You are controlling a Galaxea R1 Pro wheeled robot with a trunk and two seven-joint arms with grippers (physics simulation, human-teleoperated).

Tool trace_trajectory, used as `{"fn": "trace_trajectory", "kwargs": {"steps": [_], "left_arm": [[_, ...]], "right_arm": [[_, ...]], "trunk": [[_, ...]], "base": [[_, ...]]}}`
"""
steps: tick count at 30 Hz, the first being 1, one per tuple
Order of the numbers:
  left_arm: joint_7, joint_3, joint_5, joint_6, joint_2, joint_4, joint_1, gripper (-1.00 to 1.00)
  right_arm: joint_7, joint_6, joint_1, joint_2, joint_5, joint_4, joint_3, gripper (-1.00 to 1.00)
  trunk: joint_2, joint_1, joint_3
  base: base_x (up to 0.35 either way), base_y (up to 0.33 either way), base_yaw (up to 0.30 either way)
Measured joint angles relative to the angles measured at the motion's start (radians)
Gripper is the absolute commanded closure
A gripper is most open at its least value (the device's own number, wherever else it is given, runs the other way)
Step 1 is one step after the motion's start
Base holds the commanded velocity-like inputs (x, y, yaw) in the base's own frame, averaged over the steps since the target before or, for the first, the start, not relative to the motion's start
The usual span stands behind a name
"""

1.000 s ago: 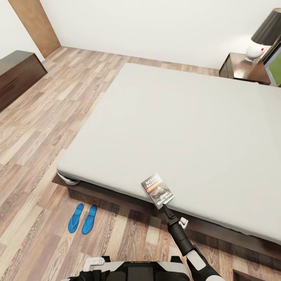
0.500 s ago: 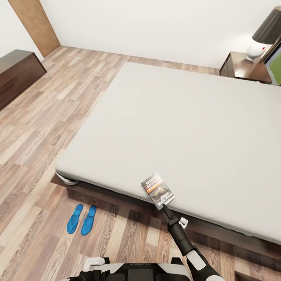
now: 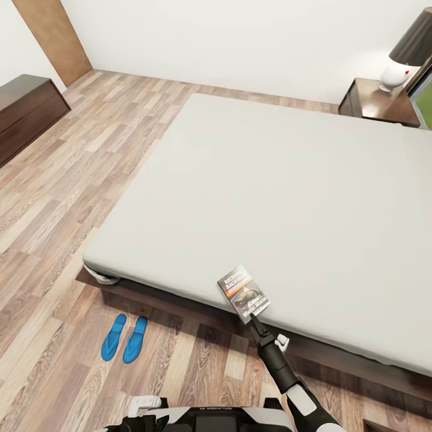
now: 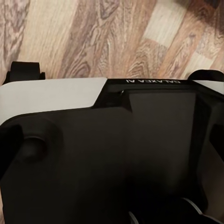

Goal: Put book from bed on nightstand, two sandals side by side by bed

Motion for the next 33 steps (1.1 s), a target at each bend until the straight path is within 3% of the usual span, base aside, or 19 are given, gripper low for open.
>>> {"fn": "trace_trajectory", "kwargs": {"steps": [30, 33], "left_arm": [[-0.004, 0.000, 0.000, 0.000, 0.000, 0.000, 0.000, -1.00], [-0.005, 0.000, 0.000, 0.001, 0.000, 0.000, 0.000, -1.00]], "right_arm": [[0.000, 0.000, 0.000, 0.000, -0.001, 0.000, -0.001, -1.00], [0.000, 0.000, 0.000, 0.000, -0.001, 0.000, 0.000, -1.00]], "trunk": [[-0.014, 0.008, -0.006], [-0.035, 0.019, -0.016]], "base": [[0.000, 0.000, 0.000], [0.000, 0.000, 0.000]]}}
